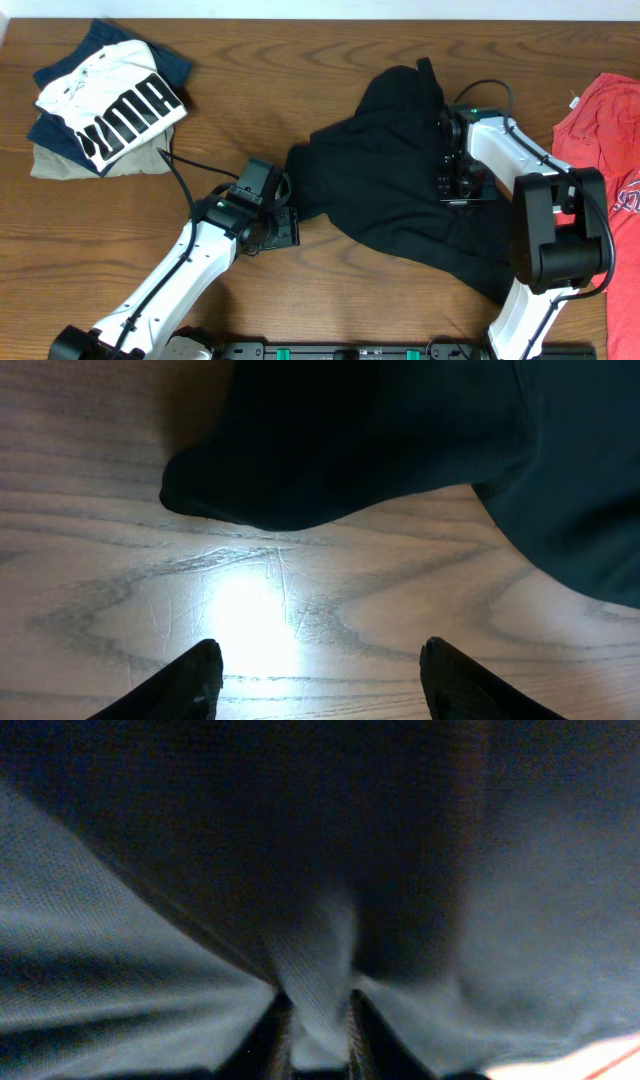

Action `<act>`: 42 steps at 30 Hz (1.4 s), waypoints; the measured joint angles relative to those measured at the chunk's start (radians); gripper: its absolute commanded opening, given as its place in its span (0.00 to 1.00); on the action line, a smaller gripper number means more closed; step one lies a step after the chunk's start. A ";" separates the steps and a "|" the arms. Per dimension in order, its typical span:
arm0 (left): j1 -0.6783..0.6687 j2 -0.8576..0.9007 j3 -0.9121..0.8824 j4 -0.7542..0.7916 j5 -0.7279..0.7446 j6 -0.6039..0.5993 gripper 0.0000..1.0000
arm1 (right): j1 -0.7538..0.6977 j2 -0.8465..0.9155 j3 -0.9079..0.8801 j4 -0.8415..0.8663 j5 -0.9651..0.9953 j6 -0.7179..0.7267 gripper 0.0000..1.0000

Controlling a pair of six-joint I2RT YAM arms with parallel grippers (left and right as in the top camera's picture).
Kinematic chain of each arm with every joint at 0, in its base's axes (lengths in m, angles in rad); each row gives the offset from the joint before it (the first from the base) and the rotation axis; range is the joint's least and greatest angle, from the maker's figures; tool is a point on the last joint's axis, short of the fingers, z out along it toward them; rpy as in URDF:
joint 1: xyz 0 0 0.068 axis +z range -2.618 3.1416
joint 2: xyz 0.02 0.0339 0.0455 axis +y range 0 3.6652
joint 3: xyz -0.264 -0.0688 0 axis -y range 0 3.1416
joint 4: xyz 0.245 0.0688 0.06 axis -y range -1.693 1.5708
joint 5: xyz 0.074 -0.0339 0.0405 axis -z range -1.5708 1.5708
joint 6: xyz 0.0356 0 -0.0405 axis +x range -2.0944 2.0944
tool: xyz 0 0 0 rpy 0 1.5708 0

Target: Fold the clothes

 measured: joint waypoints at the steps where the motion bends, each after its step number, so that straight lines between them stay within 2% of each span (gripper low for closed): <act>1: 0.000 0.000 0.000 0.000 0.000 0.000 0.65 | -0.002 0.000 0.018 -0.016 0.004 -0.001 0.30; 7: 0.000 0.000 0.000 0.000 0.000 0.000 0.65 | -0.003 0.000 0.070 -0.038 0.013 0.000 0.31; 11: 0.000 0.000 0.000 0.000 0.000 0.000 0.65 | -0.003 0.000 0.070 -0.021 0.010 0.001 0.38; 15: 0.000 0.000 0.000 0.000 0.000 0.000 0.65 | -0.003 0.000 0.070 0.017 -0.014 0.005 0.54; 18: 0.000 0.000 0.000 0.000 0.000 0.000 0.65 | -0.003 0.000 0.070 0.053 -0.062 0.000 0.53; 23: 0.000 0.000 0.000 0.000 0.000 0.000 0.65 | -0.003 0.000 0.070 0.095 -0.096 -0.003 0.45; 26: 0.000 0.000 0.000 -0.002 0.000 0.000 0.65 | -0.003 0.000 0.070 0.118 -0.095 -0.005 0.37; 35: 0.000 0.000 0.000 -0.004 0.000 0.000 0.65 | -0.003 0.000 0.047 0.164 -0.090 0.001 0.31; 38: 0.000 0.000 0.000 -0.005 0.000 0.000 0.65 | -0.003 0.000 0.027 0.170 -0.090 -0.004 0.04; 42: 0.000 0.000 0.000 -0.005 0.000 0.000 0.65 | -0.003 0.000 0.024 0.170 -0.087 0.008 0.01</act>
